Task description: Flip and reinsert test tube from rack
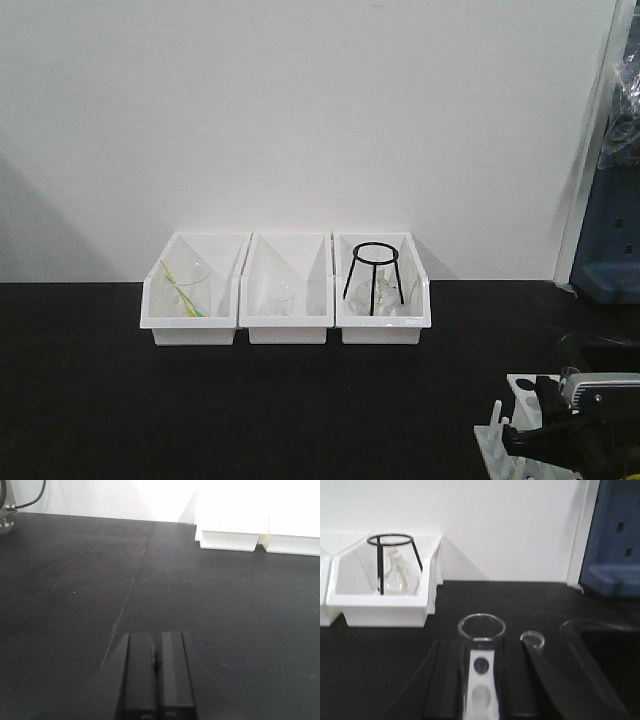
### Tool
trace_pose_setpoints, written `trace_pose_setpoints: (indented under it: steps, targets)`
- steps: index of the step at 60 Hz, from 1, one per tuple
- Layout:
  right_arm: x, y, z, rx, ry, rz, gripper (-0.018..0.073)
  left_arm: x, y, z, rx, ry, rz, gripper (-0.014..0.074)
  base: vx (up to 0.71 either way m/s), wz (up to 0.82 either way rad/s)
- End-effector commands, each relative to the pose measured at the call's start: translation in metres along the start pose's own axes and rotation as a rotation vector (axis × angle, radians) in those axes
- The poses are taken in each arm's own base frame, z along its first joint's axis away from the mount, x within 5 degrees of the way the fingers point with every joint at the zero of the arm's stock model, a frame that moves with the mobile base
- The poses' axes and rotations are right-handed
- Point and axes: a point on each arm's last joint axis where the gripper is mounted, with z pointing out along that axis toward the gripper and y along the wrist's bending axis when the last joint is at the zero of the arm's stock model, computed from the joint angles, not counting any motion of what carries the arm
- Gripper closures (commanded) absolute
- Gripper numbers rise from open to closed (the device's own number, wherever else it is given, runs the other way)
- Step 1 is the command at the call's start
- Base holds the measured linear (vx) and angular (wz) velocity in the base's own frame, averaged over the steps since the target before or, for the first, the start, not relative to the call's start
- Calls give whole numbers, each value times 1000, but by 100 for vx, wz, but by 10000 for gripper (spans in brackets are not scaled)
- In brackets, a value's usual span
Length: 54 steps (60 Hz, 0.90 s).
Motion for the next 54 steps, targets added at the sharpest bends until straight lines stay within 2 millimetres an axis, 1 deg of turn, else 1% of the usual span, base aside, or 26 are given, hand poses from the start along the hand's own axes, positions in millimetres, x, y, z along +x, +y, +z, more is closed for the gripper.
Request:
trace_pose_setpoints:
  steps: [1,10,22,27,30,37,42,46,47,50,51,54]
  targets:
    - [-40,-2,-7,2,-172,-4,571,-7,-2,0,23,-87,-2,603,0,0]
    - [-78,-3,-16,-18,-211,28,571,-7,-2,0,23,-87,-2,603,0,0]
    - [-138,-4,-30,-57,-247,58,571,-7,-2,0,23,-87,-2,603,0,0]
    - [-155,-4,-35,-70,-249,34,571,-7,-2,0,23,-87,-2,603,0,0]
    - [-162,-4,-37,-78,-241,14,571,-7,-2,0,23,-87,-2,603,0,0]
    - [-169,-3,-41,-80,-238,-82,571,-7,-2,0,23,-87,-2,603,0,0]
    - [-170,-1,-41,-75,-259,-314,571,-7,-2,0,23,-87,-2,603,0,0]
    - [-168,3,-42,-78,-274,-682,571,-7,-2,0,23,-87,-2,603,0,0]
    - [-167,4,-42,-79,-277,-804,571,-7,-2,0,23,-87,-2,603,0,0]
    - [-165,7,-42,-84,-283,-1051,571,-7,-2,0,23,-87,-2,603,0,0]
    - [-164,8,-42,-85,-284,-1161,571,-7,-2,0,23,-87,-2,603,0,0]
    - [-161,9,-42,-77,-287,-1373,571,-7,-2,0,23,-87,-2,603,0,0]
